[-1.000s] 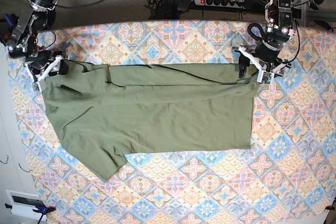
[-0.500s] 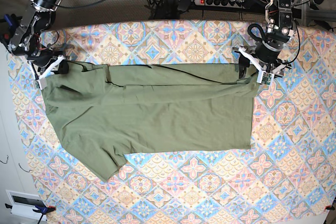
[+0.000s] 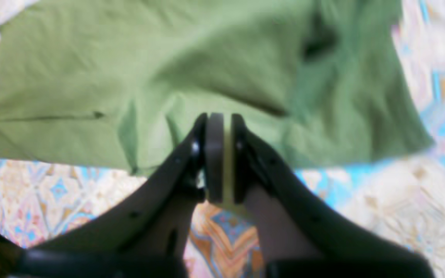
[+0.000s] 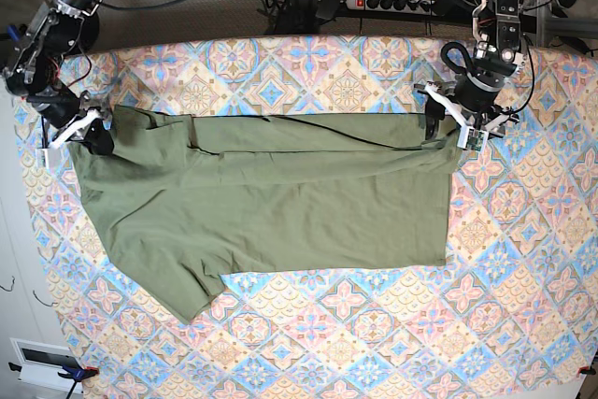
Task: Layout the t-shirt on the table in an organized manner, then fold the t-shirt properly
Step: 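Hold the shirt edge with both grippers, keeping it stretched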
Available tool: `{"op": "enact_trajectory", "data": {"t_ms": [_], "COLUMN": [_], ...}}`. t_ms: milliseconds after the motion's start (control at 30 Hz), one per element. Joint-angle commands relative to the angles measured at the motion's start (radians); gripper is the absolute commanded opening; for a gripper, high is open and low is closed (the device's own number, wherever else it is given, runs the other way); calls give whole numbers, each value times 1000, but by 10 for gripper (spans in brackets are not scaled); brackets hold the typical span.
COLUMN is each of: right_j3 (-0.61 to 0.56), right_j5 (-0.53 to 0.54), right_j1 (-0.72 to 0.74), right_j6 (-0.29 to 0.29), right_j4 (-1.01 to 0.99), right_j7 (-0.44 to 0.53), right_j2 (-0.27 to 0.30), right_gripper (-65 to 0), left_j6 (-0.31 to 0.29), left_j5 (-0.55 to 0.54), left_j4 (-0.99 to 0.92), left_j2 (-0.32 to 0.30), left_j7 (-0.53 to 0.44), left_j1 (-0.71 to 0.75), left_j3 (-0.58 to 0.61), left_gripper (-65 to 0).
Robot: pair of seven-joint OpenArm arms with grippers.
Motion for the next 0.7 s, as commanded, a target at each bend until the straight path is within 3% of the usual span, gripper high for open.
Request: {"op": "enact_trajectory", "data": {"t_ms": [0, 200, 300, 500, 667], "right_j3": [4, 3, 6, 12, 12], "right_j5": [15, -37, -86, -125, -122], "right_j1": [14, 173, 201, 103, 18], "right_j6": [3, 3, 3, 3, 3], "right_j4": [14, -41, -60, -52, -50], "right_j7": [12, 4, -56, -68, -56], "right_j2": [18, 17, 17, 15, 15], "right_gripper": [-617, -617, -599, -394, -321], "left_j6": [2, 2, 2, 2, 2], "left_j5": [-7, -6, -6, -6, -6], "left_j4": [18, 18, 18, 18, 18], "left_j2": [-11, -11, -11, -11, -11], "left_j7": [-25, -25, -25, -25, -25], "left_j1": [-5, -5, -5, -5, -5], "left_j3": [-7, -7, -7, -7, -6], "left_gripper": [-248, -248, -248, -248, -248]}}
